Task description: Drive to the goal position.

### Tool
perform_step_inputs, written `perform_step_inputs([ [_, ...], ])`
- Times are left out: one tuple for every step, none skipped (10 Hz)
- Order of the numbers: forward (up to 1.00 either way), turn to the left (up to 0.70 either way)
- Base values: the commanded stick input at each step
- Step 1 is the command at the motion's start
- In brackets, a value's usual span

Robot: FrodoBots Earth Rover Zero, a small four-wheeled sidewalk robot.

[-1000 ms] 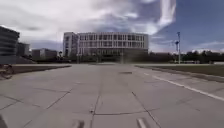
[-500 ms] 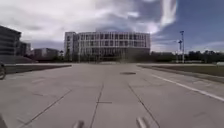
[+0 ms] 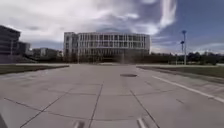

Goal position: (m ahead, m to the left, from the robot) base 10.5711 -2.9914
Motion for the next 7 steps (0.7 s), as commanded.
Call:
perform_step_inputs([
  [1.00, 0.00],
  [1.00, 0.00],
  [1.00, 0.00],
  [1.00, 0.00],
  [1.00, 0.00],
  [1.00, 0.00],
  [1.00, 0.05],
])
